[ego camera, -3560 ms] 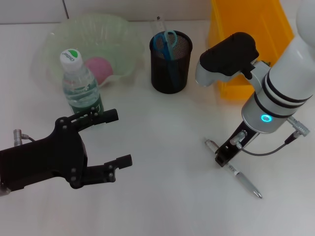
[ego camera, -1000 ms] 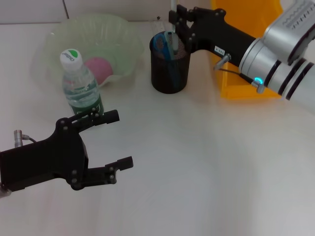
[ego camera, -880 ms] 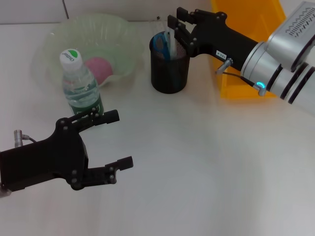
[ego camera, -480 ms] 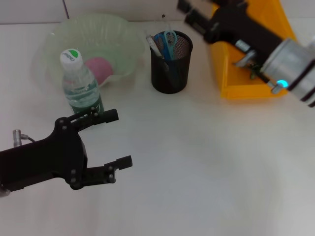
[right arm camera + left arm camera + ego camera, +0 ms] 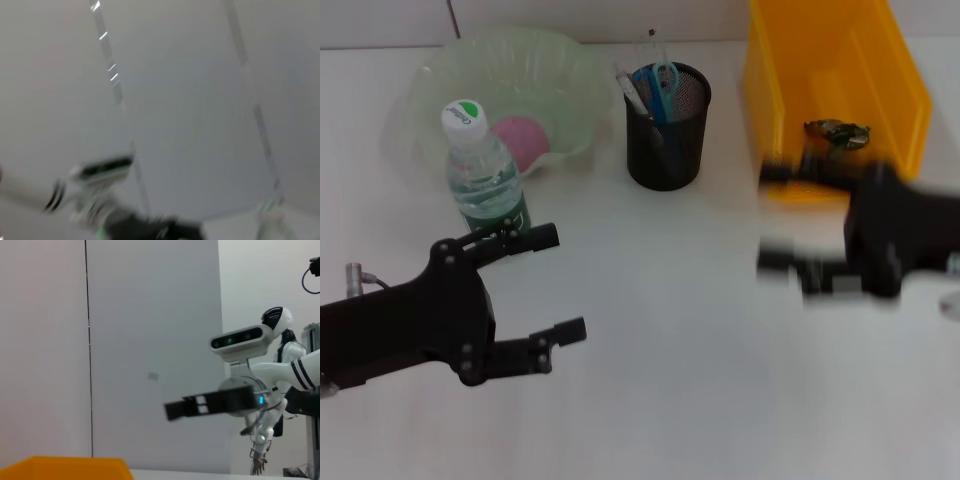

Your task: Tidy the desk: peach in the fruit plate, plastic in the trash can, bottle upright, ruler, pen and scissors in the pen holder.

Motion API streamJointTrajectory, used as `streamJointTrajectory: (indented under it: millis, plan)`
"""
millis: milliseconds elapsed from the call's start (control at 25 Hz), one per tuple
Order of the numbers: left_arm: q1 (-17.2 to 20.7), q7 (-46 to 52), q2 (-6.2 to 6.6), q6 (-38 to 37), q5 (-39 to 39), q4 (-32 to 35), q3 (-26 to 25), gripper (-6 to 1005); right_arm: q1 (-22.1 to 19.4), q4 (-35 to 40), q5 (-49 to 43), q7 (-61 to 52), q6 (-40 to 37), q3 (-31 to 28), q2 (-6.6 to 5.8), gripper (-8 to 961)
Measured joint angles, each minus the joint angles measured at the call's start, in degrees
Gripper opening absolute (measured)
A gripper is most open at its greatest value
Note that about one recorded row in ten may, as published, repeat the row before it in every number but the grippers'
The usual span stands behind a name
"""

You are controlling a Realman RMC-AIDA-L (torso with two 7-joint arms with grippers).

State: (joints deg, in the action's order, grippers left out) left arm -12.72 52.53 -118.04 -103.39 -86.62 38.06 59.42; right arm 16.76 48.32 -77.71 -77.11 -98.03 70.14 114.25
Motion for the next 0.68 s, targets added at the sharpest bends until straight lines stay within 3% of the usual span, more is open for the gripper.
streamJointTrajectory:
  millis: [80,120,160,280,680]
  plan:
    - [-0.6,1.91,0.11,0.41,-2.9,0.18,-0.24,866,-0.73,0.0,-8.08,0.64,-3.99,-3.4,1.35,803]
    - [-0.6,1.91,0.11,0.41,-2.9,0.18,-0.24,866,-1.65,0.14,-14.08,1.35,-5.34,-6.1,2.97,811]
    - [-1.35,3.69,0.11,1.02,-5.58,0.26,-0.49,866,-1.65,0.14,-14.08,1.35,-5.34,-6.1,2.97,818]
    - [-2.26,5.77,0.18,2.17,-8.17,0.23,-0.55,866,-2.59,0.27,-19.47,3.3,-5.08,-8.78,4.68,840]
    - [-3.22,8.27,-0.18,3.52,-11.32,0.45,-0.54,866,-2.83,-0.29,-21.6,3.89,-4.34,-9.75,5.01,840]
